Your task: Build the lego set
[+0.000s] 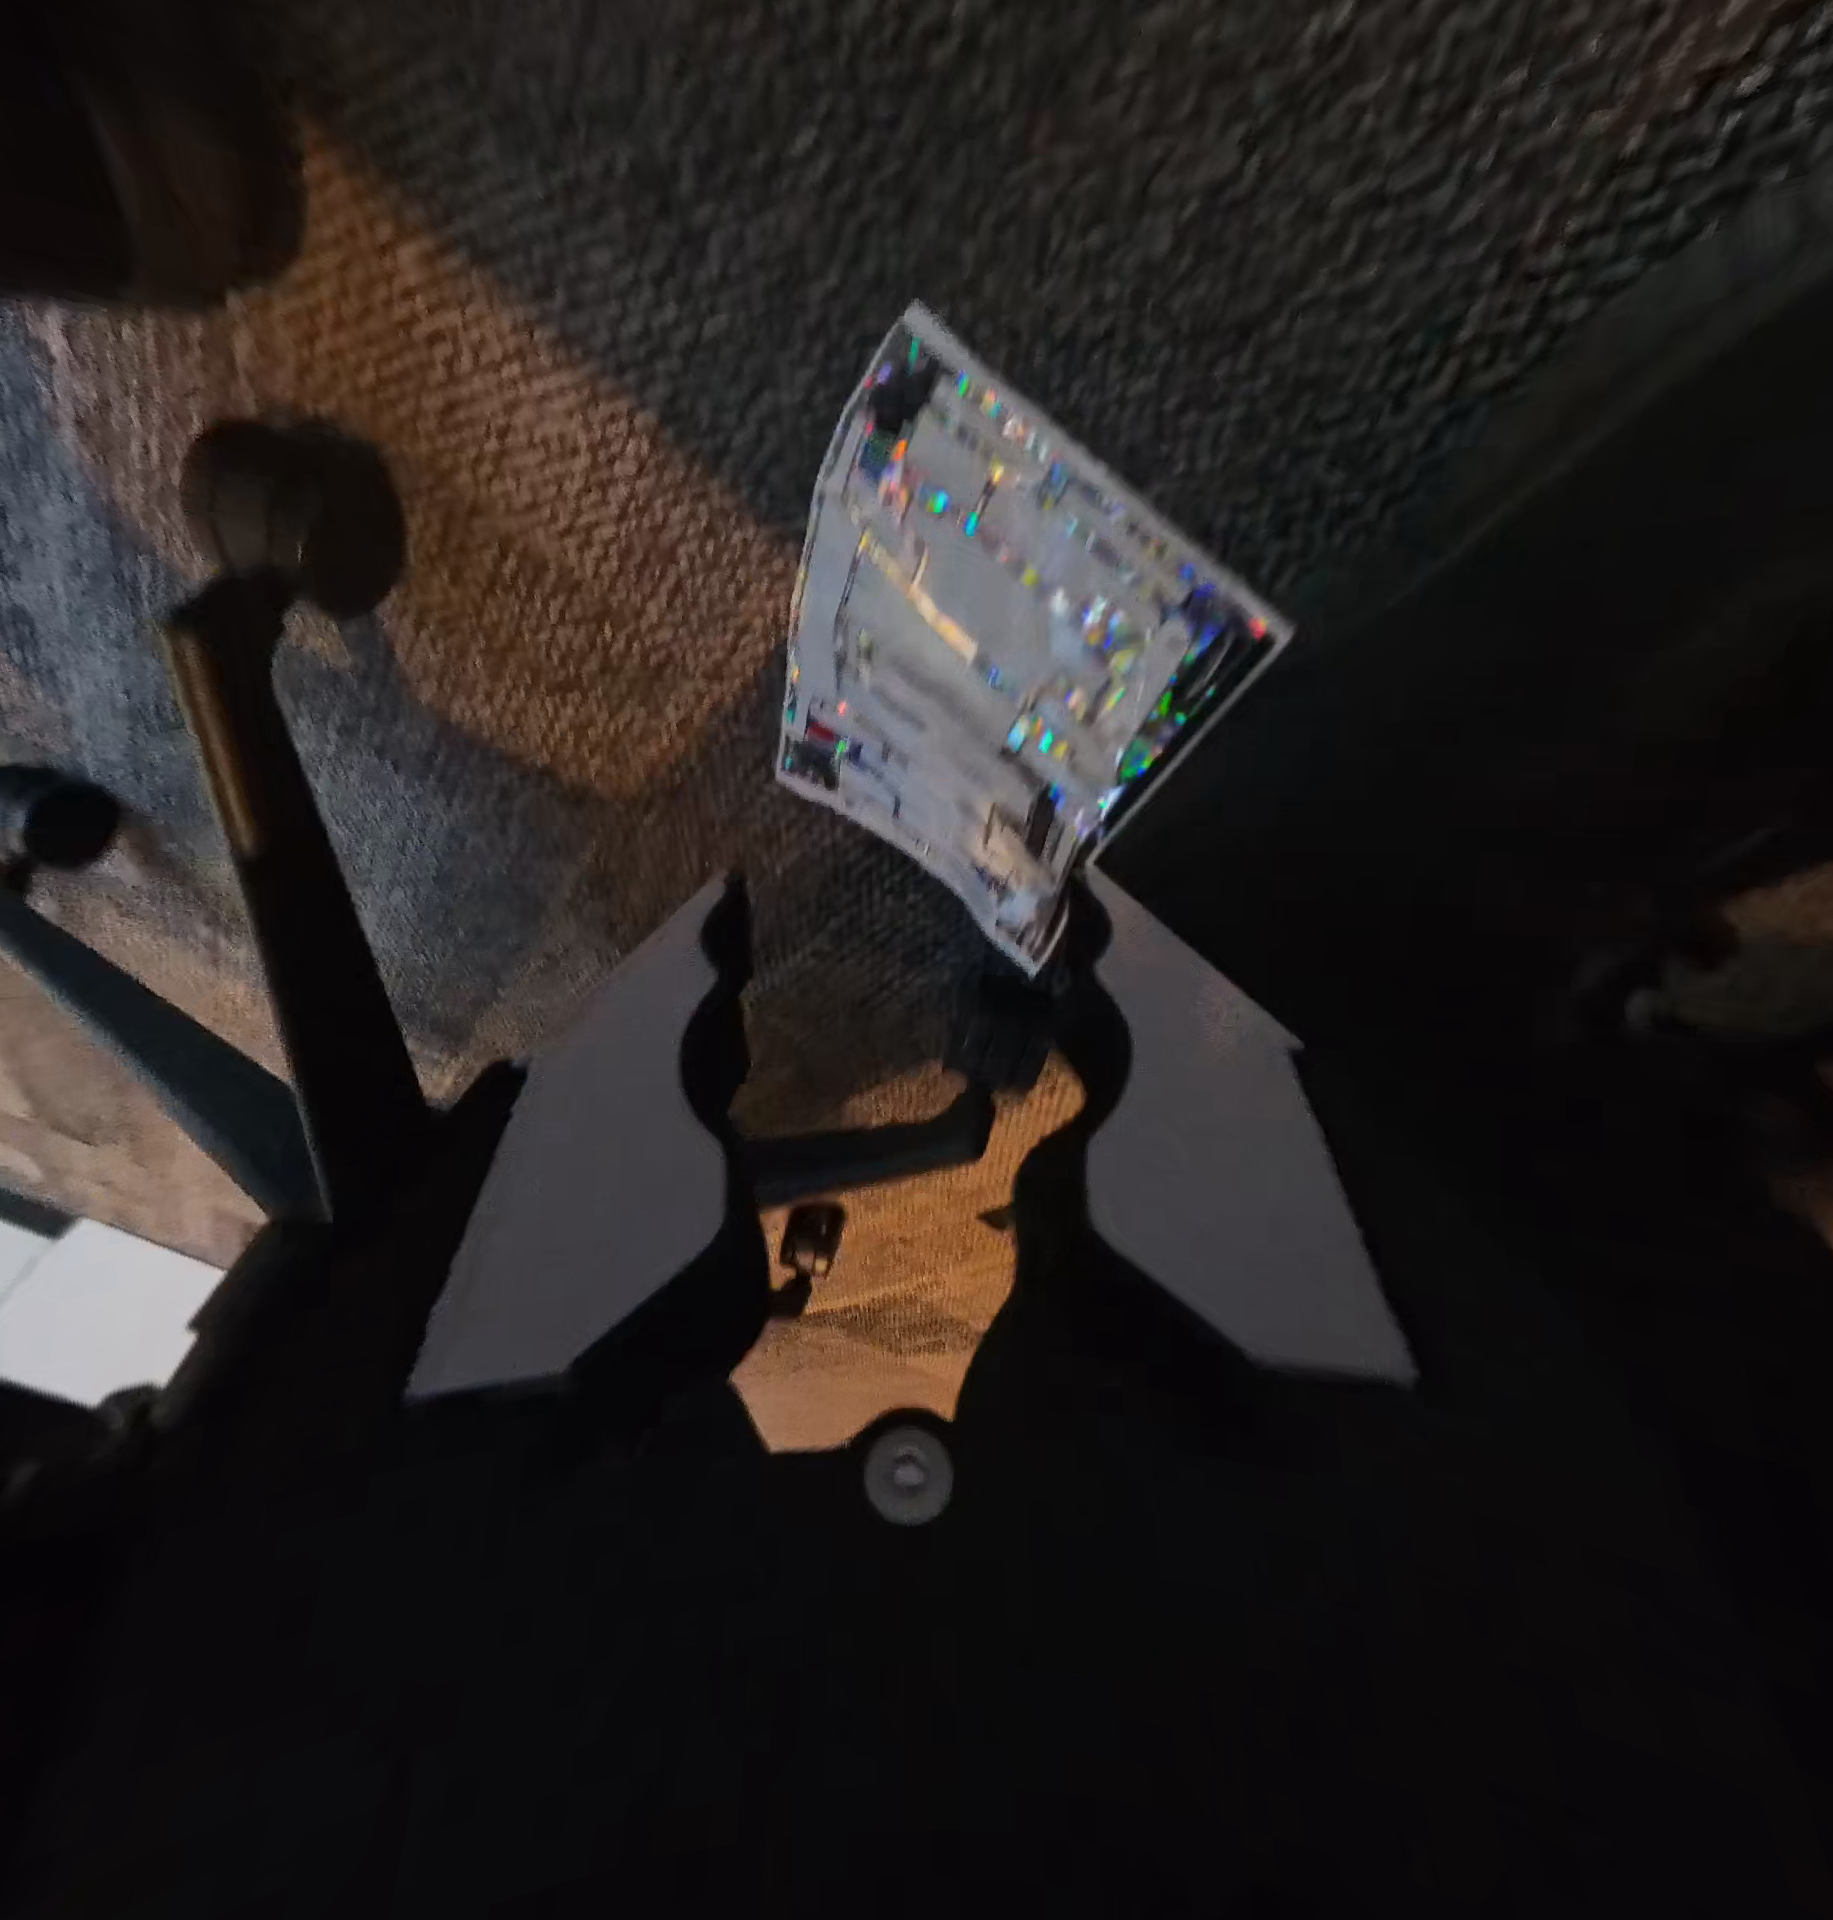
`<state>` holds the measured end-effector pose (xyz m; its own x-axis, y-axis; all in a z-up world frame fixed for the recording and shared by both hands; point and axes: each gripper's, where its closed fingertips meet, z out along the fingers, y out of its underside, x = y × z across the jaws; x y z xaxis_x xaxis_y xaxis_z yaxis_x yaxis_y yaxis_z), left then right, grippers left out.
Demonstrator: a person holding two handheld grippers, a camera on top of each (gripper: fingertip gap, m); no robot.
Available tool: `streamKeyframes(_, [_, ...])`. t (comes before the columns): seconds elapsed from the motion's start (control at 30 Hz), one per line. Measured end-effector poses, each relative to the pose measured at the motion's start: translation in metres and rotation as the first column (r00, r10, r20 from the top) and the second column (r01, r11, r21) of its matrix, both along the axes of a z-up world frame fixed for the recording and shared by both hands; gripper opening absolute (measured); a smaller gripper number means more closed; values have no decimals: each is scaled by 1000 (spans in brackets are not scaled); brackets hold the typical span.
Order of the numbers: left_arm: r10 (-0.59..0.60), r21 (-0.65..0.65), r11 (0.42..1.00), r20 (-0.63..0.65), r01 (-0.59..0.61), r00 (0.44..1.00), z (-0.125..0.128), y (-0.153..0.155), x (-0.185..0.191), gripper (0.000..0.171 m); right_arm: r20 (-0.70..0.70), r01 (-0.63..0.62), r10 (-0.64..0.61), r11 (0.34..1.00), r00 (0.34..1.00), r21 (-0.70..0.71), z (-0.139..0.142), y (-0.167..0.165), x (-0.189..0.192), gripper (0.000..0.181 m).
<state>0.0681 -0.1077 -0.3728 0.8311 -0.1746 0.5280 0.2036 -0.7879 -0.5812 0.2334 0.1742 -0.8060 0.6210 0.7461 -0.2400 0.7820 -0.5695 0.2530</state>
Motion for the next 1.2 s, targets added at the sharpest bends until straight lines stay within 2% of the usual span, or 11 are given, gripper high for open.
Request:
streamKeyframes(0.07, [13, -30, 999, 9, -13, 1000, -8, 2, -9, 24, -3, -11, 11, 1000, 1000, -18, -24, 19, -1, 63])
streamKeyframes(0.23, [16, -49, 999, 46, -14, 999, -19, 11, -16, 24, 19, -222, 224, 973, 974, -67, -74, 41, 7, 67])
streamKeyframes(0.4, [-19, -53, 998, 74, 22, 997, -29, 23, -15, 24, -17, -237, 239, 946, 971, -220, -113, 28, -3, 65])
streamKeyframes(0.53, [-56, -95, 994, 76, 63, 996, -42, 29, -12, 24, 20, -252, 274, 910, 962, -330, -132, 11, 7, 50])
streamKeyframes(0.6, [-82, -110, 990, 53, 87, 995, -48, 32, -10, 24, -25, -252, 264, 885, 964, -392, -126, 1, 2, 0])
streamKeyframes(0.63, [-95, -117, 988, 45, 100, 994, -50, 33, -9, 24, -39, -257, 265, 877, 964, -407, -120, -1, -1, 0])
streamKeyframes(0.73, [-135, -115, 984, 36, 139, 990, -47, 38, -3, 23, -134, -299, 267, 852, 954, -430, -83, -10, -17, 0])
streamKeyframes(0.83, [-180, -66, 981, -6, 180, 984, -34, 48, 3, 23, -248, -372, 293, 844, 923, -387, -27, -21, -35, 0])
streamKeyframes(1.0, [-262, 57, 962, -85, 267, 961, 2, 65, 20, 24, -390, -577, 474, 790, 790, -209, 91, -75, -39, 0])
streamKeyframes(1.1, [-292, 117, 943, -152, 310, 944, 20, 69, 32, 25, -387, -691, 626, 722, 677, -41, 158, -118, -23, 0])
streamKeyframes(1.2, [-284, 217, 924, -158, 314, 946, 42, 71, 44, 27, -380, -702, 690, 700, 616, 132, 234, -150, -14, 0])
